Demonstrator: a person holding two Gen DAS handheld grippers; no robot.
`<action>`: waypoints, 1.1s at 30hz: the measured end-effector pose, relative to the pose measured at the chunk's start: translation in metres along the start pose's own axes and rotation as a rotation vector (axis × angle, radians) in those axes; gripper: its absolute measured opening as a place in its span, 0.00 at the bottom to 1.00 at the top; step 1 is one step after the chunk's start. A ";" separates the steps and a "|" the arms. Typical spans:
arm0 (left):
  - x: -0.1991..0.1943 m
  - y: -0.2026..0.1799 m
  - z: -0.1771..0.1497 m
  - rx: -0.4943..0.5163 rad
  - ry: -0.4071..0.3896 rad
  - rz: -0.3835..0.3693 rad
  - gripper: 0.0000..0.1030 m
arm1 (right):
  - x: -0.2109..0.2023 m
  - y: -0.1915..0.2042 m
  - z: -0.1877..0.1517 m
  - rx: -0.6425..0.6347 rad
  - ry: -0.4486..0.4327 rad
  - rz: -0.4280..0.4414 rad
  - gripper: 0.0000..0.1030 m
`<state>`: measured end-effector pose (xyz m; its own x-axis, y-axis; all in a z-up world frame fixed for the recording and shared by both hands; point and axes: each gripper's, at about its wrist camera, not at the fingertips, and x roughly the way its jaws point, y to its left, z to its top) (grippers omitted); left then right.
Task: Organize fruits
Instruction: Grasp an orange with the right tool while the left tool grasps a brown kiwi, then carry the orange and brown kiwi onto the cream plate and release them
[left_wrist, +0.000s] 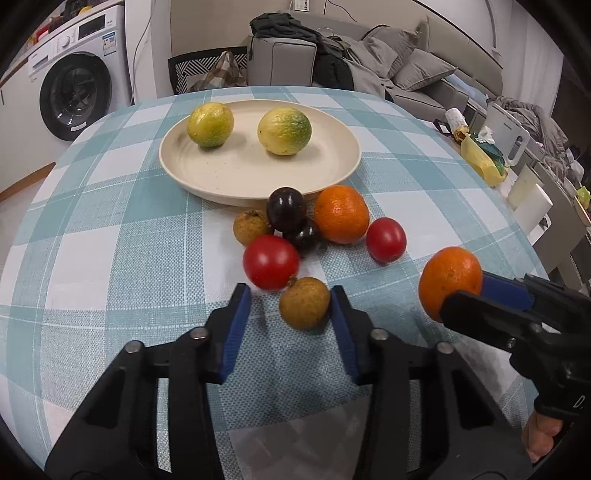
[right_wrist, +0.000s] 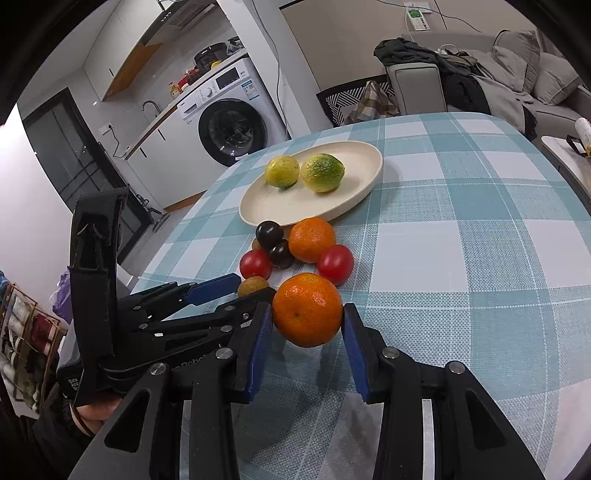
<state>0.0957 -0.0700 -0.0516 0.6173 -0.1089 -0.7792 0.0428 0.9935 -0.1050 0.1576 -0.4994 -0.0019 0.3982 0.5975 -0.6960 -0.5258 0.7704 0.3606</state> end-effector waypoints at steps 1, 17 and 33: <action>0.000 0.000 0.000 0.000 -0.001 0.003 0.30 | 0.000 0.000 0.000 0.000 -0.001 0.000 0.38; -0.008 0.012 -0.006 -0.007 -0.007 -0.037 0.23 | 0.000 -0.011 -0.001 0.035 -0.003 0.009 0.38; -0.035 0.038 0.011 -0.020 -0.105 -0.075 0.23 | 0.011 -0.004 0.014 0.018 -0.008 -0.030 0.38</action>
<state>0.0843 -0.0280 -0.0218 0.6919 -0.1784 -0.6996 0.0771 0.9817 -0.1741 0.1749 -0.4933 -0.0020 0.4192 0.5758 -0.7019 -0.5002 0.7917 0.3507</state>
